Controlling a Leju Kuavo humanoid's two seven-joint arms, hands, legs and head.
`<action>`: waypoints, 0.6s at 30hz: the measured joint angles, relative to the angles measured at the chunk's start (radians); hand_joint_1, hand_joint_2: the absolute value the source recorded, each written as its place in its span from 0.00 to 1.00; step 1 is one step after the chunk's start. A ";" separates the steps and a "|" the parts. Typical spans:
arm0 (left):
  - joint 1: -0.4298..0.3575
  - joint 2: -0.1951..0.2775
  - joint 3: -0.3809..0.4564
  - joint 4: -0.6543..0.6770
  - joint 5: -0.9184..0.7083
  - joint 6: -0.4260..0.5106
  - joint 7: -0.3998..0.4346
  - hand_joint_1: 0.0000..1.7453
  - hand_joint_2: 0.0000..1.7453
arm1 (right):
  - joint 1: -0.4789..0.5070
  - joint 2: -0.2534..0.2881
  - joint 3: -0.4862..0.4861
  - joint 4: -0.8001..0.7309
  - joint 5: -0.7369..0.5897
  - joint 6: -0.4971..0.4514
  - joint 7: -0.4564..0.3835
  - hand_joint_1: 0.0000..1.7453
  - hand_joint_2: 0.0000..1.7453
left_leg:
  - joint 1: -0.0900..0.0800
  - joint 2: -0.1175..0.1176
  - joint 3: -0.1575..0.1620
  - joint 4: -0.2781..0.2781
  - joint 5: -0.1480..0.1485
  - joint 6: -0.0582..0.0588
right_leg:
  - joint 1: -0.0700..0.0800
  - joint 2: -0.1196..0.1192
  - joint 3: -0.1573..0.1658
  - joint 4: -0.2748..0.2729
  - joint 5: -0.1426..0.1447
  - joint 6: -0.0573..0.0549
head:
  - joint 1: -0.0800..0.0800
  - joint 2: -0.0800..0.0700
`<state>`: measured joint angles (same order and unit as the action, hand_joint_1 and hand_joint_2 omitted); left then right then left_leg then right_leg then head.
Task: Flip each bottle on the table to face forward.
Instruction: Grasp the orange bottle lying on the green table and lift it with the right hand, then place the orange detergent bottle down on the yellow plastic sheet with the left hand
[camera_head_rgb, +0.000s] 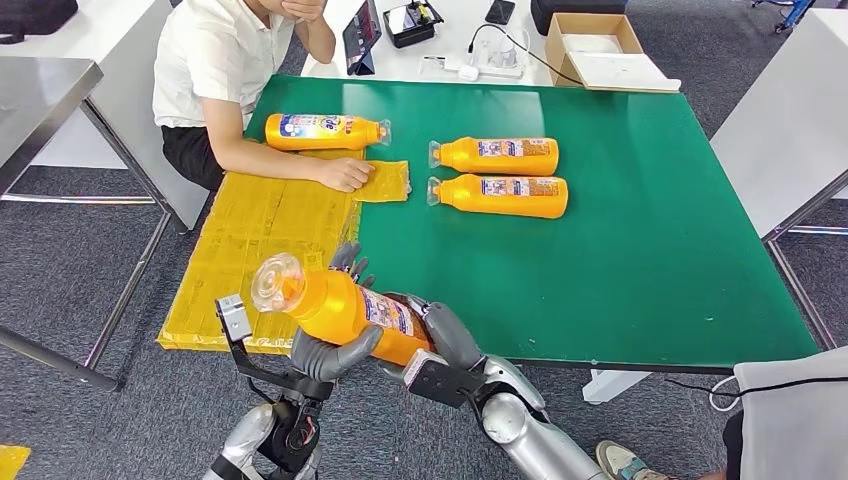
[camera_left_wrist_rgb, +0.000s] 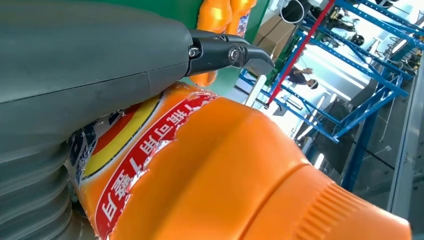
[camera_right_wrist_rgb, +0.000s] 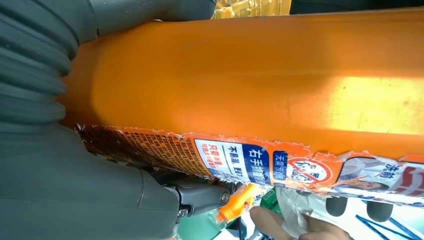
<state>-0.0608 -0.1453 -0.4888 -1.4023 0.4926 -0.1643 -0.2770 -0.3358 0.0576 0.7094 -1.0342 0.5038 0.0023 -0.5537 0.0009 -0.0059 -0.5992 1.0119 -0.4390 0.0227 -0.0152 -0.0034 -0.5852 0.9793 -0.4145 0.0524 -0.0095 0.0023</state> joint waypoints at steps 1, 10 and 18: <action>0.000 0.000 0.000 0.000 0.008 -0.003 -0.001 0.17 1.00 | -0.001 0.000 0.001 0.000 -0.001 0.000 -0.001 1.00 1.00 | 0.000 0.000 0.000 0.000 0.000 0.000 | 0.000 0.000 0.000 0.000 0.000 0.000 | 0.000 0.000; -0.003 -0.002 0.000 -0.005 -0.010 -0.011 -0.049 1.00 1.00 | -0.013 0.002 0.016 0.004 -0.038 0.010 -0.007 0.00 1.00 | 0.000 0.000 0.000 0.000 0.000 0.000 | 0.000 0.000 0.000 0.000 0.000 0.000 | 0.000 0.000; -0.015 -0.002 0.001 -0.007 -0.051 -0.004 -0.072 1.00 1.00 | 0.002 0.008 0.017 0.003 -0.087 0.030 0.004 0.00 0.00 | 0.000 0.000 0.000 0.000 0.000 0.000 | 0.000 0.000 0.000 0.000 0.000 0.000 | 0.000 0.000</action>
<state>-0.0756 -0.1476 -0.4877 -1.4089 0.4416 -0.1688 -0.3494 -0.3334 0.0659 0.7262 -1.0316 0.4173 0.0327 -0.5495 0.0009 -0.0058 -0.5992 1.0119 -0.4390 0.0226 -0.0152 -0.0034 -0.5855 0.9794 -0.4145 0.0524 -0.0094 0.0023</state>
